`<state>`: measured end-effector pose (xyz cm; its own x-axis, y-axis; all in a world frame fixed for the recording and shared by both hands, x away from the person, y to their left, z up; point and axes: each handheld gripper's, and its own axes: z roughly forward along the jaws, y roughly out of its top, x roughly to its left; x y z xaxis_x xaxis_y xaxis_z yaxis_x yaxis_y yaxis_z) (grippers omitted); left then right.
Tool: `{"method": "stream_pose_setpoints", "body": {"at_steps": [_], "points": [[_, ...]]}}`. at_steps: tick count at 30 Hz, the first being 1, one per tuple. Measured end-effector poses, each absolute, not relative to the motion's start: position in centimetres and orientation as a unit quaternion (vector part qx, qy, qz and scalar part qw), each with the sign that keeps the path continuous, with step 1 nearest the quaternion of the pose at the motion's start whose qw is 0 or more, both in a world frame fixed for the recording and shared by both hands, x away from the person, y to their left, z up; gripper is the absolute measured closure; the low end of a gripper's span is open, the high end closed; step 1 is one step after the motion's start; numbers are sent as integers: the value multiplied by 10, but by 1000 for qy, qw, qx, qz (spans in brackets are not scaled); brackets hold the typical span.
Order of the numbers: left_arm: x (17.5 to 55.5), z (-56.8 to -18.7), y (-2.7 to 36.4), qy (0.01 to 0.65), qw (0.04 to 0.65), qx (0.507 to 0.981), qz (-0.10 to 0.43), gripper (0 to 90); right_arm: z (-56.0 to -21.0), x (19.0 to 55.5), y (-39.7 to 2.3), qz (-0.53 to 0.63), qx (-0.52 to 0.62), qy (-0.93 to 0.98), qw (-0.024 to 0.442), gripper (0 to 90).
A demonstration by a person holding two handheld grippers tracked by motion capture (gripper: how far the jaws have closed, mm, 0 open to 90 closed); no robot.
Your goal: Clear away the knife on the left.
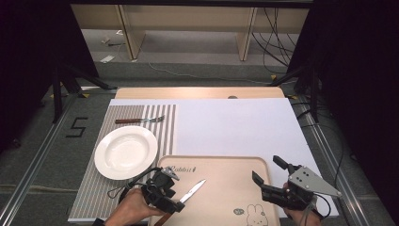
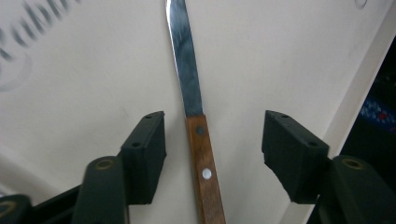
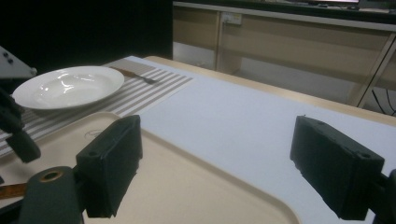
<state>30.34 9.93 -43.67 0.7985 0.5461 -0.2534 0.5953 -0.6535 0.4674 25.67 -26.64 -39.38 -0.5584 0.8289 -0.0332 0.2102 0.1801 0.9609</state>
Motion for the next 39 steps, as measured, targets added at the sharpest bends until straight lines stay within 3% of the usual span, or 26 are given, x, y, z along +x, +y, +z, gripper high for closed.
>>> {"method": "stream_pose_setpoints", "body": {"at_steps": [3, 7, 9, 14, 22, 27, 39], "points": [[301, -432, 98, 298, 292, 909, -15, 253, -394, 257, -266, 525, 366, 710, 295, 178], [297, -433, 91, 266, 296, 917, -2, 247, -394, 257, -266, 524, 366, 710, 295, 178], [290, -435, 85, 273, 294, 916, -4, 313, -394, 257, -266, 525, 366, 710, 295, 179], [289, -439, 78, 249, 274, 929, -4, 586, -394, 257, -266, 524, 365, 711, 296, 179], [289, -447, 61, 226, 231, 946, 17, 823, -395, 257, -265, 523, 364, 712, 295, 180], [291, -451, 57, 219, 218, 951, 21, 896, -395, 257, -265, 523, 364, 712, 295, 182], [295, -457, 55, 227, 202, 953, 19, 898, -395, 257, -265, 522, 364, 713, 295, 182]]}}
